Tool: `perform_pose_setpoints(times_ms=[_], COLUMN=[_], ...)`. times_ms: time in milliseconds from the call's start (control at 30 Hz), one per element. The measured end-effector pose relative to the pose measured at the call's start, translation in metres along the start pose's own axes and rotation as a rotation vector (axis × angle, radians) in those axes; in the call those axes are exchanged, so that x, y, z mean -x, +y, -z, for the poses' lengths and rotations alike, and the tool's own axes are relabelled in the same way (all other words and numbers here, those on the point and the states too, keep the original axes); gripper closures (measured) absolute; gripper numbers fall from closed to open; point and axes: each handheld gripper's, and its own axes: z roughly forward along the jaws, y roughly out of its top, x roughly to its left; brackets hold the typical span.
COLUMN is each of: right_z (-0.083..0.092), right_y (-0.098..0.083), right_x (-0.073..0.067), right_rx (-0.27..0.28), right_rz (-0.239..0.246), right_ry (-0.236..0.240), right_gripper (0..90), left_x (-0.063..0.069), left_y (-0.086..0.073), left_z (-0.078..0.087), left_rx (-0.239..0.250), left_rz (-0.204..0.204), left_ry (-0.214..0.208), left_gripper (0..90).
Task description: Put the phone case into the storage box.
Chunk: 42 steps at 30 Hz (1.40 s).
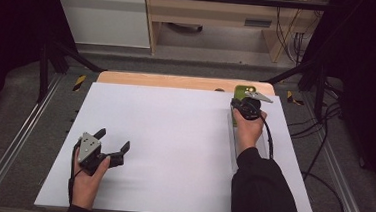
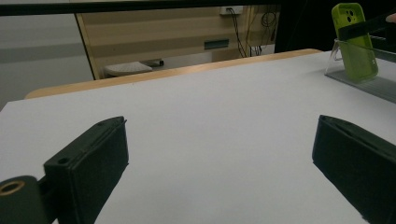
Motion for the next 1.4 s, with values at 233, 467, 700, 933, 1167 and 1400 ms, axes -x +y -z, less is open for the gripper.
perform_pose_setpoints(times_ms=[233, 467, 700, 933, 1167, 1400], right_z=[0.0002, 0.0002, 0.0003, 0.0009, 0.0031, 0.0047], right_y=[0.0003, 0.0007, 0.0009, 0.0015, 0.0029, 0.0045], right_x=[-0.0002, -0.0007, -0.0029, -0.0056, -0.0045, -0.0027], right_rx=[0.000, 0.000, -0.001, -0.005, 0.000, 0.008], right_rz=[0.001, -0.003, -0.001, 0.018, 0.031, 0.022], right_ry=[-0.001, 0.000, -0.002, -0.015, -0.036, -0.048], right_gripper=[82.2, 78.9, 74.2, 69.2, 61.3, 54.1], left_x=[0.0000, 0.0001, -0.0003, -0.0006, 0.0000, -0.0002], left_y=[0.0001, 0.0001, 0.0003, 0.0003, 0.0002, 0.0002], left_z=[0.0001, 0.0000, 0.0003, 0.0004, 0.0002, 0.0003], left_rx=[0.000, 0.000, 0.004, 0.003, 0.002, 0.002], left_rz=[0.000, -0.001, 0.000, -0.002, -0.001, -0.002], left_ry=[0.000, 0.000, -0.001, 0.000, 0.000, 0.000], left_gripper=[3.2, 3.2, 3.2, 3.3, 3.3, 3.3])
